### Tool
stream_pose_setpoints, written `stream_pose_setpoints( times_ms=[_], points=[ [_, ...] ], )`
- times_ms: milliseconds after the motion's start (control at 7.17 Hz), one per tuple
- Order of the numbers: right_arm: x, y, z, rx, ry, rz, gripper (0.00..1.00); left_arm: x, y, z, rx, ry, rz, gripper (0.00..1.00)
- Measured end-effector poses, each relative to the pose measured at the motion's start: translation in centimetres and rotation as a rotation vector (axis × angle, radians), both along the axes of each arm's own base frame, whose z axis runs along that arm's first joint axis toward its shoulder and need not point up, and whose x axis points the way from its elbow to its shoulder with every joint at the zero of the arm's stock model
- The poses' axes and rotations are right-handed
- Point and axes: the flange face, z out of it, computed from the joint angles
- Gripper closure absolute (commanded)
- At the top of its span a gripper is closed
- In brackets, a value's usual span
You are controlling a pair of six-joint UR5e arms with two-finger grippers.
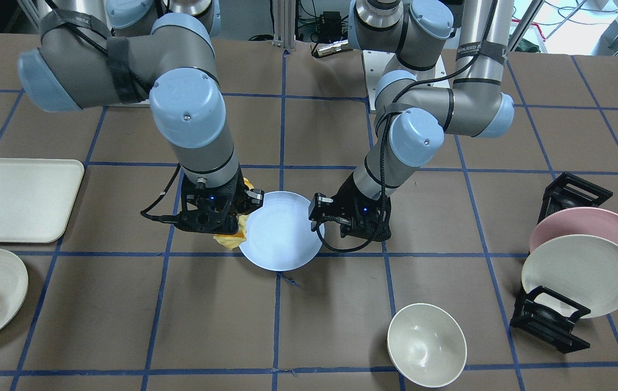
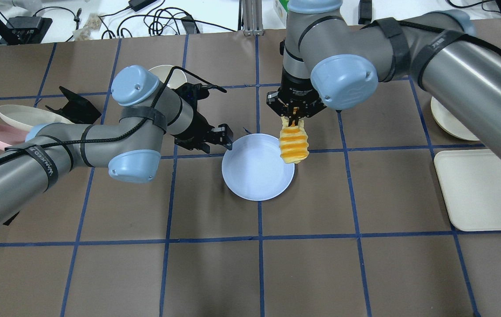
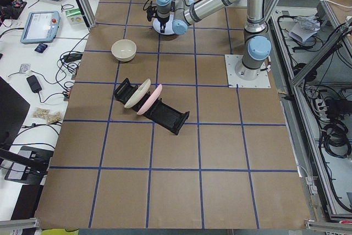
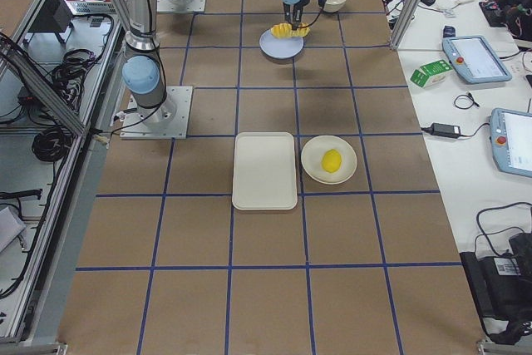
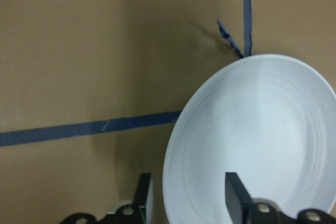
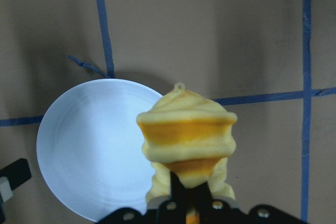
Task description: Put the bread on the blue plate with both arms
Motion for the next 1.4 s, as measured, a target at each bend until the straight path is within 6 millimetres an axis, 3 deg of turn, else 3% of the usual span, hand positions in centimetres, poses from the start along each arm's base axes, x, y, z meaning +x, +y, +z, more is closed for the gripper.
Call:
stream_pose_setpoints(
  times_ms=[279,698,837,977,1116,1256,1395],
  points=[
    [2.4,-0.1,-3.5,0.024,0.003,0.010,1.00,3.5,-1.5,6.0,0.020,-0.147,0.010,0.00],
    [6.1,0.3,-7.3,0.034,-0.014,0.007,1.00,6.9,0.0,19.2,0.091,-0.311,-0.016,0.00],
    [7.3,0.5,-8.7,0.032,-0.014,0.000,0.98,7.5,0.7,22.6,0.103,-0.348,-0.019,0.00],
    [8.1,0.6,-9.9,0.036,-0.012,-0.008,0.81,7.8,1.5,24.4,0.115,-0.376,-0.021,0.00],
    [8.4,0.7,-10.7,0.042,-0.009,-0.012,0.47,8.0,1.9,25.2,0.120,-0.386,-0.020,0.00],
    [8.4,1.0,-11.3,0.052,-0.006,-0.014,0.05,8.0,1.9,25.6,0.109,-0.390,-0.016,0.00],
    [8.3,1.3,-11.7,0.060,-0.002,-0.016,0.00,8.0,1.4,25.6,0.090,-0.391,-0.007,0.00]
  ],
)
